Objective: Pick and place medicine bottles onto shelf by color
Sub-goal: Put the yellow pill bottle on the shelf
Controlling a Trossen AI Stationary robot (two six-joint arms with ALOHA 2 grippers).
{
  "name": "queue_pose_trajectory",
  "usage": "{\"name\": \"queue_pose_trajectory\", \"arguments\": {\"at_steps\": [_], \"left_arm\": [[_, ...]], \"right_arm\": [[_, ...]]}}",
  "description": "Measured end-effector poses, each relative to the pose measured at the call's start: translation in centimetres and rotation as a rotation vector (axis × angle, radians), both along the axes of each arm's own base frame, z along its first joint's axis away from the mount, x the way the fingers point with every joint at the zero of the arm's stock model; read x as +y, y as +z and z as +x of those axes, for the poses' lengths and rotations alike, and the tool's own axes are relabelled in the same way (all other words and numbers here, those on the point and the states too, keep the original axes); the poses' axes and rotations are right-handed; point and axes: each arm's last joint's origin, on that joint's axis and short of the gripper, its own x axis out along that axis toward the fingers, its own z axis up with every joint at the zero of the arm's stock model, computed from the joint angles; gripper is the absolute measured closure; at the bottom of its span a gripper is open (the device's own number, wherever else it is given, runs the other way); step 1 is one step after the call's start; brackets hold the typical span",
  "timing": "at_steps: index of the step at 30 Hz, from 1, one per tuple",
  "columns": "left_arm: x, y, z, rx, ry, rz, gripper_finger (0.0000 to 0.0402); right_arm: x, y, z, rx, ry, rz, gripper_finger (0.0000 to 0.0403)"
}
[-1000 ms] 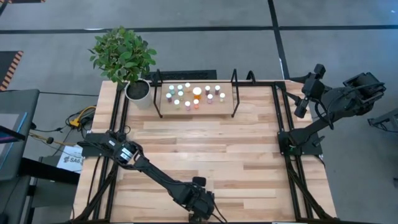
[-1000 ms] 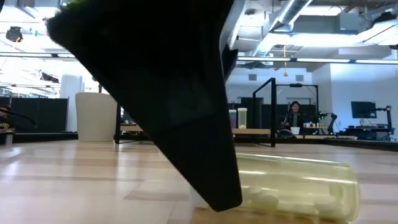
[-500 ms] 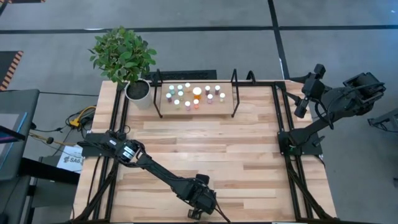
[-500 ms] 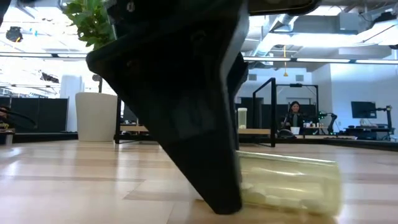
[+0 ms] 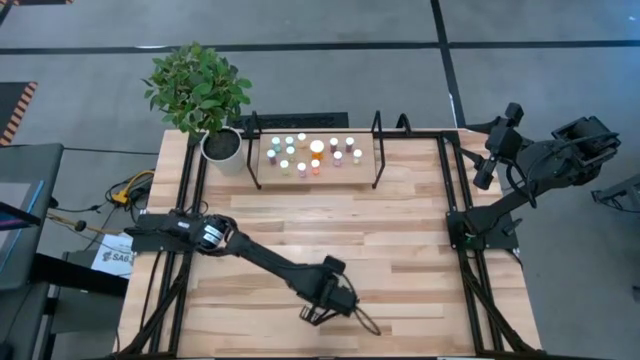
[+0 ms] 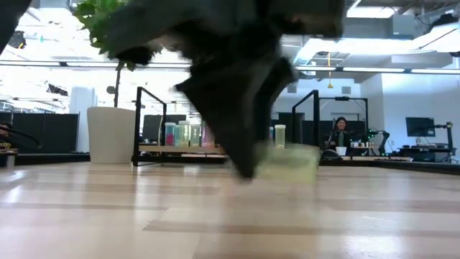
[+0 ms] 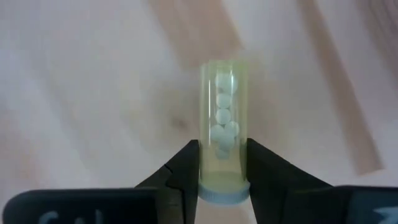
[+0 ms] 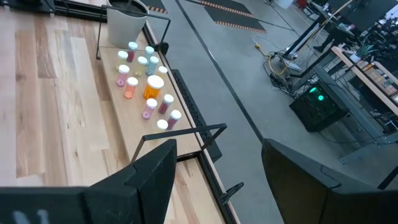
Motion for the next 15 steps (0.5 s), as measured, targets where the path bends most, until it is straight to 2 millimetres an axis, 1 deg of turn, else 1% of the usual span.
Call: {"name": "queue_pose_trajectory", "arguments": {"at_steps": [4, 8, 12, 13, 15], "left_arm": [[1.4, 2.1, 0.9, -0.047, 0.011, 0.065, 0.0311], [3.4, 5.0, 2.2, -0.125, 0.093, 0.112, 0.0311], [5.6, 8.5, 3.2, -0.212, 0.208, 0.078, 0.0310], [6.2, 9.4, 3.4, -0.238, 0.231, 0.066, 0.0310], [7.3, 10.5, 3.8, -0.303, 0.281, 0.031, 0.0310]], "right_arm": [[0.0, 0.0, 0.0, 0.000, 0.000, 0.000, 0.0143], [0.0, 0.0, 0.0, 0.000, 0.000, 0.000, 0.0143], [0.0, 0.0, 0.0, -0.004, -0.001, 0.004, 0.0143], [0.0, 0.0, 0.1, -0.019, -0.006, 0.021, 0.0143], [0.2, 0.1, 0.2, -0.072, -0.011, 0.110, 0.0143]]}}
